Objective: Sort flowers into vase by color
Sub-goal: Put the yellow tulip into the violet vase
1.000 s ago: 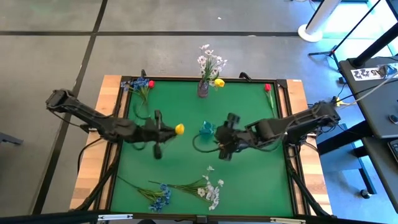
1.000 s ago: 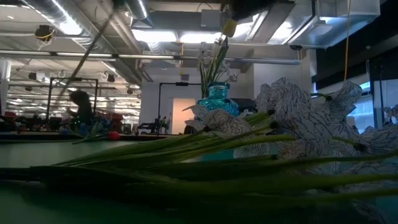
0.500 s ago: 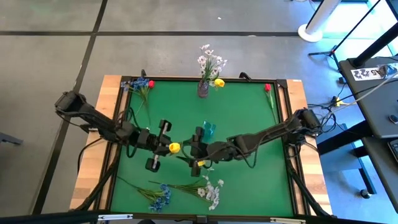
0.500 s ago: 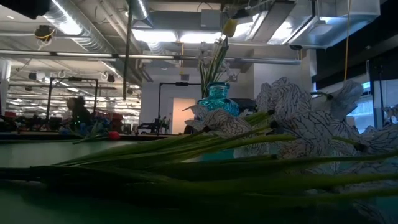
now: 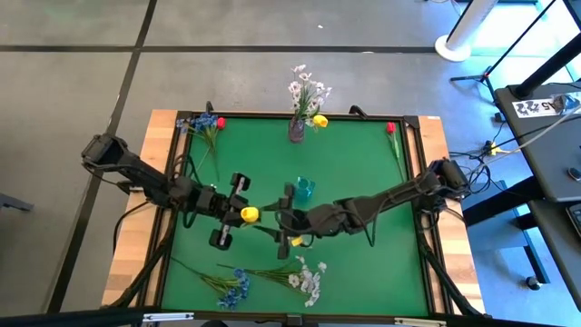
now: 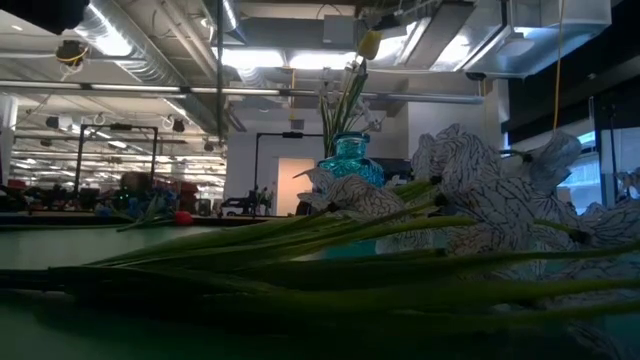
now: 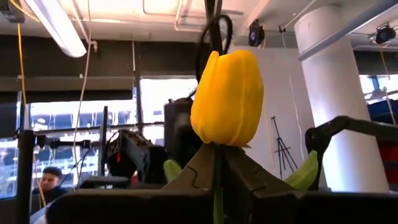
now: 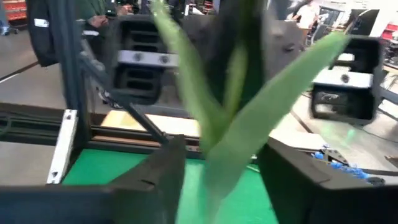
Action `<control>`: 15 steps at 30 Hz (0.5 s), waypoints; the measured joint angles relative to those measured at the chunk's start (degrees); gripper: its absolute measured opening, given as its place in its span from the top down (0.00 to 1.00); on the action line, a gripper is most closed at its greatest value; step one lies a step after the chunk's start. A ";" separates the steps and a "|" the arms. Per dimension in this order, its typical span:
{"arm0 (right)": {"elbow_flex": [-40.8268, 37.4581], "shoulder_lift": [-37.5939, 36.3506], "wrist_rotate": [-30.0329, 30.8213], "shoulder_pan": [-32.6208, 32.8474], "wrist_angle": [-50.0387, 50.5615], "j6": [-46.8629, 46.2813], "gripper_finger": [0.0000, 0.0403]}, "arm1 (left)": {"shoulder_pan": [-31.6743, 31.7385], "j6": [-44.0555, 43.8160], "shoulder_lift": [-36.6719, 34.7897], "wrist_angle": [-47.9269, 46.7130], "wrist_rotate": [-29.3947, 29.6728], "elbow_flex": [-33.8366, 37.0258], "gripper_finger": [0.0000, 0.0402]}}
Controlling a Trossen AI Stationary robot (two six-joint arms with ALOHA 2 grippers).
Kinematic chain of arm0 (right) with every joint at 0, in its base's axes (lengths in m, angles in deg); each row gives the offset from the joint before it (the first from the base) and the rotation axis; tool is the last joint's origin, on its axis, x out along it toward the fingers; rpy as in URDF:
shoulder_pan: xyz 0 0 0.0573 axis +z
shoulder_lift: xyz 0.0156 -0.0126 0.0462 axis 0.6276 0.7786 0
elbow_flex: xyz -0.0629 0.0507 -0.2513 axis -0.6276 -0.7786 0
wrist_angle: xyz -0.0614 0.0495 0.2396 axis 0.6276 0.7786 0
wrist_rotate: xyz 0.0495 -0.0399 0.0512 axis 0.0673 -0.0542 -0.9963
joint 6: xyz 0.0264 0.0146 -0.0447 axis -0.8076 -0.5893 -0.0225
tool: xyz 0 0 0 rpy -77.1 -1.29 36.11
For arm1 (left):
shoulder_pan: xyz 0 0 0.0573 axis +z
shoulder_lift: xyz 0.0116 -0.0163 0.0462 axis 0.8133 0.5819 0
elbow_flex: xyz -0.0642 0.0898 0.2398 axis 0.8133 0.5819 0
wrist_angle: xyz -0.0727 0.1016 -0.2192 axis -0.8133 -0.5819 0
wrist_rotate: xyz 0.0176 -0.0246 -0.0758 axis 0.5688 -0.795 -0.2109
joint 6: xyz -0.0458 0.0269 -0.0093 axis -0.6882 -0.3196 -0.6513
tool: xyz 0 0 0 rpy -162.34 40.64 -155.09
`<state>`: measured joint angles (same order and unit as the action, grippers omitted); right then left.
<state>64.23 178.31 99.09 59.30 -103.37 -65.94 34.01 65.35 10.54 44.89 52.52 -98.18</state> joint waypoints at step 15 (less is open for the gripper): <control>0.00 -11.22 9.93 1.83 14.78 0.07 0.98 | -4.44 0.99 -19.91 -44.44 3.00 -0.08 0.67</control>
<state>64.23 167.09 109.02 61.13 -88.59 -65.87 29.57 66.34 -9.38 0.45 55.53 -98.26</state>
